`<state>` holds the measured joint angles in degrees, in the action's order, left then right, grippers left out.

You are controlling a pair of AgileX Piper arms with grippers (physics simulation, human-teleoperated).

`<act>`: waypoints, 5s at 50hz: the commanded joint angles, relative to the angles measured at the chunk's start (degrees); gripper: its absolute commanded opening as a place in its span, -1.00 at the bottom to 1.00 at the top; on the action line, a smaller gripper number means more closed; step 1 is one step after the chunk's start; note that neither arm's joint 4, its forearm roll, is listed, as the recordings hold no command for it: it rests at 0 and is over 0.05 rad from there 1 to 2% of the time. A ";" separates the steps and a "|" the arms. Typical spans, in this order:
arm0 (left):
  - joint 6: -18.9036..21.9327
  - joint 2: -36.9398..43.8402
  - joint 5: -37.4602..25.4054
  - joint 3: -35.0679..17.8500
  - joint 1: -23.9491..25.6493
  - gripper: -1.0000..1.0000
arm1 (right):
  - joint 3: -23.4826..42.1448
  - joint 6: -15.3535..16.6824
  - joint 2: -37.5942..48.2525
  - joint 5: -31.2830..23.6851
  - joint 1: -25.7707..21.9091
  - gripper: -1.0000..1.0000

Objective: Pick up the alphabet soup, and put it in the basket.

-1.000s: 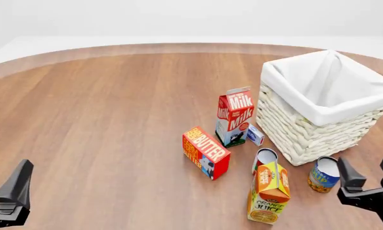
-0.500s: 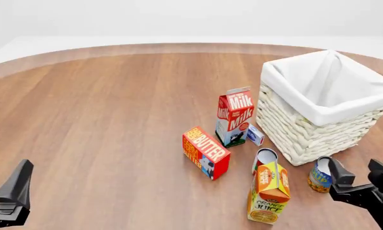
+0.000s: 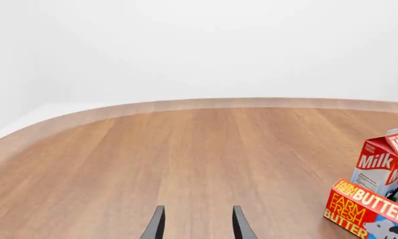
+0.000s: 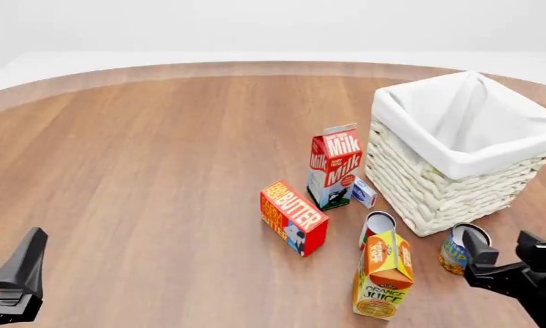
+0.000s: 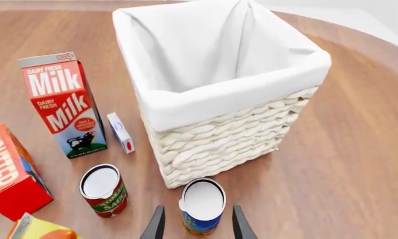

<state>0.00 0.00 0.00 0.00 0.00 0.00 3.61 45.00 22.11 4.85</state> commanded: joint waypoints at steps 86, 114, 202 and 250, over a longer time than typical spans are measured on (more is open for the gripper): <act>0.00 0.00 0.00 0.00 0.00 1.00 | 0.00 -0.68 38.49 30.92 1.93 1.00; 0.00 0.00 0.00 0.00 0.00 1.00 | 0.00 -0.44 54.70 43.20 2.87 1.00; 0.00 0.00 0.00 0.00 0.00 1.00 | 0.14 0.88 16.85 15.79 0.75 -1.00; 0.00 0.00 0.00 0.00 0.00 1.00 | 14.67 5.23 -9.31 -10.47 -0.07 -1.00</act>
<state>0.00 0.00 0.00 0.00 0.00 11.15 8.67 38.30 14.38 5.05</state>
